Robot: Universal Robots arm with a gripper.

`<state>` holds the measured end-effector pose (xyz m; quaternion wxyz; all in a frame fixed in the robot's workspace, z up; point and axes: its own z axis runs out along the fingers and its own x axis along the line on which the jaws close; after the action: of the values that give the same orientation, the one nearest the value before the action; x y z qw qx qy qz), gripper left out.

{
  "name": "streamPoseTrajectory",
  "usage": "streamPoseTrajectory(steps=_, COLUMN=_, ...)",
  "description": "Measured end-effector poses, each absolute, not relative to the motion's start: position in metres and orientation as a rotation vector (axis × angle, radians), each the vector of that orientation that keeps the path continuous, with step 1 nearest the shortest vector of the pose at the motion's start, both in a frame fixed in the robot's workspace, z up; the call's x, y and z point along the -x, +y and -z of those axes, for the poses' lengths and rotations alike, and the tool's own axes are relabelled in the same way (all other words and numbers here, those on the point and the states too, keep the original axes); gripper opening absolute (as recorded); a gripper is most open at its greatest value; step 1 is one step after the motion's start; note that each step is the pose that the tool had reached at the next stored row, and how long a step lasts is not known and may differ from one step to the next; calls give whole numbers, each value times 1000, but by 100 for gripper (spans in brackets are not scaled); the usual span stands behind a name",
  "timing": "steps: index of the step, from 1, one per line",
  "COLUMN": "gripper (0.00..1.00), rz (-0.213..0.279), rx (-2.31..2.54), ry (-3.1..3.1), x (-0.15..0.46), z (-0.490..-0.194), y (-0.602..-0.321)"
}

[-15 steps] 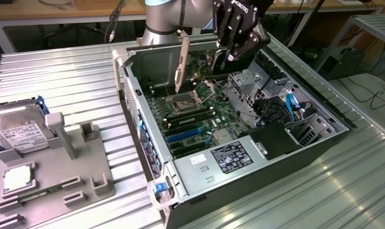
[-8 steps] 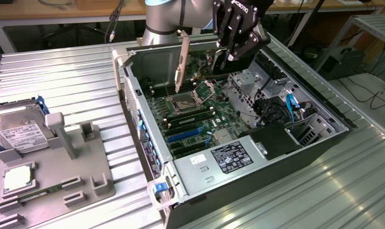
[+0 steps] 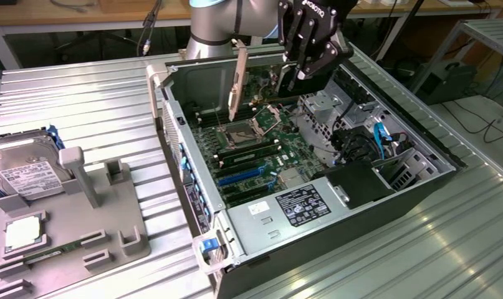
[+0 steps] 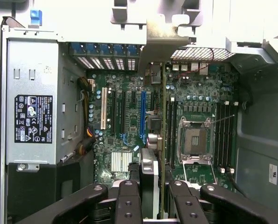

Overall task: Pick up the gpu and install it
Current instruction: 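Insert the gpu into the slot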

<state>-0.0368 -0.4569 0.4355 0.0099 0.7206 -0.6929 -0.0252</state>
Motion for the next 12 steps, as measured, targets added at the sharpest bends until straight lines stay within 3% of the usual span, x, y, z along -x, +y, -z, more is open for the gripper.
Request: streamPoseTrajectory(steps=12, gripper=28, rz=79, rx=-2218, ry=-2198, x=37, z=-428, y=-455)
